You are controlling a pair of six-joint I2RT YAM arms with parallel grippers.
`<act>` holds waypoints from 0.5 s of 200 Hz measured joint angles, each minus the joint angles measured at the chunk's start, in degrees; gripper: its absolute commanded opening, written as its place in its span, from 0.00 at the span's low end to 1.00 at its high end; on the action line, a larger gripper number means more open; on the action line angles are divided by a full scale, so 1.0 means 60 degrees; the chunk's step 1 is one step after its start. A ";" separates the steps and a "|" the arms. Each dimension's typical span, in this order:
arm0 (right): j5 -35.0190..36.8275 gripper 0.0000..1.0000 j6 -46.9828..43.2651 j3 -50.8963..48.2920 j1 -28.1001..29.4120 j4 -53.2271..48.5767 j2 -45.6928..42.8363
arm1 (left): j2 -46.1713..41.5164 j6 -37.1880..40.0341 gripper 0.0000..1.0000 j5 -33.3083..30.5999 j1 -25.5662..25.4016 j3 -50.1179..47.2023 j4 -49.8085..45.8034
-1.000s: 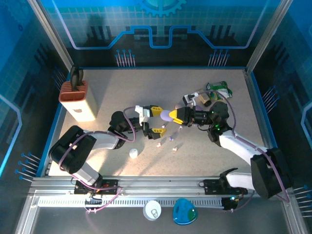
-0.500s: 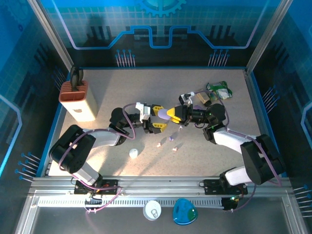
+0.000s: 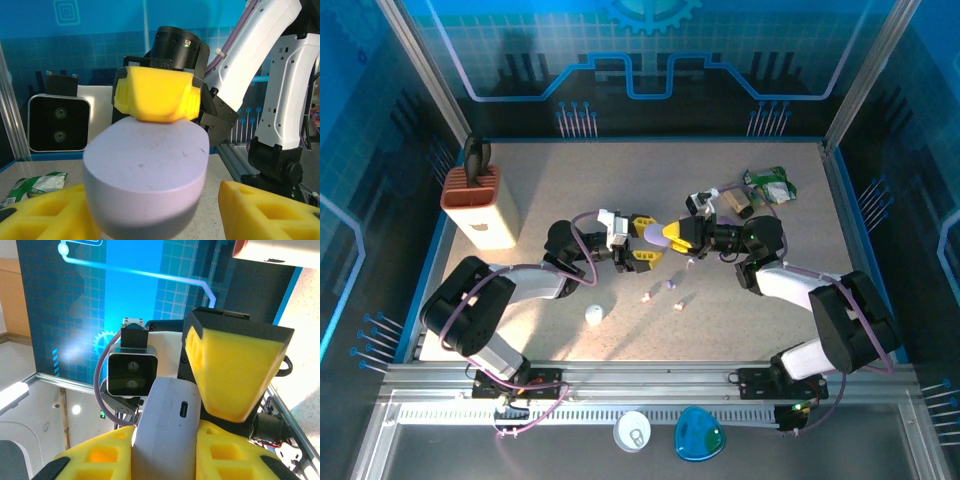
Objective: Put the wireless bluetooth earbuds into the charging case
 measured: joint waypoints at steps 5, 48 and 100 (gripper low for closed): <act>-0.0011 0.08 -0.0022 -0.0029 0.0000 -0.0044 -0.0015 | 0.0000 0.0022 0.60 -0.0029 0.0000 0.0000 0.0000; -0.0044 0.08 -0.0146 -0.0117 -0.0004 -0.0277 -0.0200 | 0.0000 0.0022 0.56 -0.0182 0.0000 0.0025 0.0000; -0.0007 0.08 -0.0135 -0.0135 -0.0011 -0.0244 -0.0208 | 0.0000 -0.0058 0.49 -0.0029 -0.0004 0.0073 0.0004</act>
